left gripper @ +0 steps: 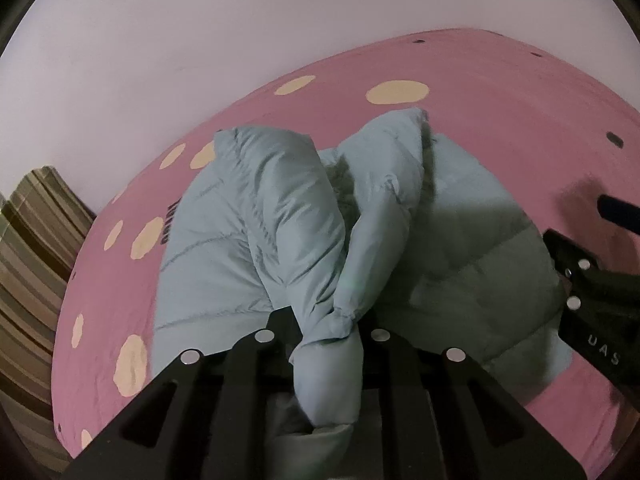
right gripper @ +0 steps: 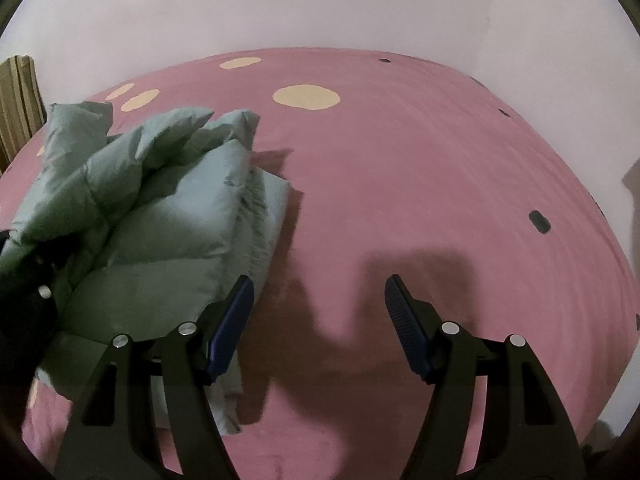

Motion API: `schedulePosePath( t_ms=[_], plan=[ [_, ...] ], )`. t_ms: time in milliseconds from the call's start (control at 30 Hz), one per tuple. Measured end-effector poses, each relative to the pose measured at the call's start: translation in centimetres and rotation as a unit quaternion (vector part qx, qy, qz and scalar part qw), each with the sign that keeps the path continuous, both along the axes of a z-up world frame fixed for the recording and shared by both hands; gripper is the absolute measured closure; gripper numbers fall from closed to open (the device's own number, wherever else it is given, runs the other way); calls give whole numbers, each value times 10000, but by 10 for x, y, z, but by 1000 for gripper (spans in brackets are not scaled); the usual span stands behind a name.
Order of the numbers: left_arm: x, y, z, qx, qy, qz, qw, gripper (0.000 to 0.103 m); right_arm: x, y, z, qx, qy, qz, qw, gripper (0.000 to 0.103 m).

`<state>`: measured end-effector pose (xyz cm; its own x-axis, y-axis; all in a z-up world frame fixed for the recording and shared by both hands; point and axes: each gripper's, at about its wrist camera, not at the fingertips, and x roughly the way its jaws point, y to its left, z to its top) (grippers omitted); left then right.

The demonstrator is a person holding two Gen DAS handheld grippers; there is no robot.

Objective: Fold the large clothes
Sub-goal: 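Open both tools and move them back over the folded jacket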

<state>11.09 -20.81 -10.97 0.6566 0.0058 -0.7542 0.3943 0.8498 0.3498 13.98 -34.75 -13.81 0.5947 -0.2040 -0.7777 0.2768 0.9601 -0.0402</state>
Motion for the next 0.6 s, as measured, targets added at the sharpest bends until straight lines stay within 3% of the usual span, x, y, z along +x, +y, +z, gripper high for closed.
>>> schedulePosePath(
  t_ms=[67, 133, 233, 400, 600],
  plan=[
    [-5, -1, 3, -92, -4, -61, 9999, 77, -6, -4, 0, 1, 12, -45, 10000, 35],
    [-14, -4, 10, -340, 20, -173, 9993, 58, -10, -6, 1, 1, 15, -92, 10000, 35],
    [-26, -4, 21, -593, -8, -253, 9979, 48, -15, -10, 4, -19, -9, -157, 9999, 35],
    [-48, 1, 46, -1150, 28, -446, 9924, 44, -20, -10, 10, -56, -32, -192, 9998, 35],
    [-72, 33, 86, -1568, -395, -408, 9860, 44, -24, 0, 27, -94, -143, -99, 9998, 35]
  ],
)
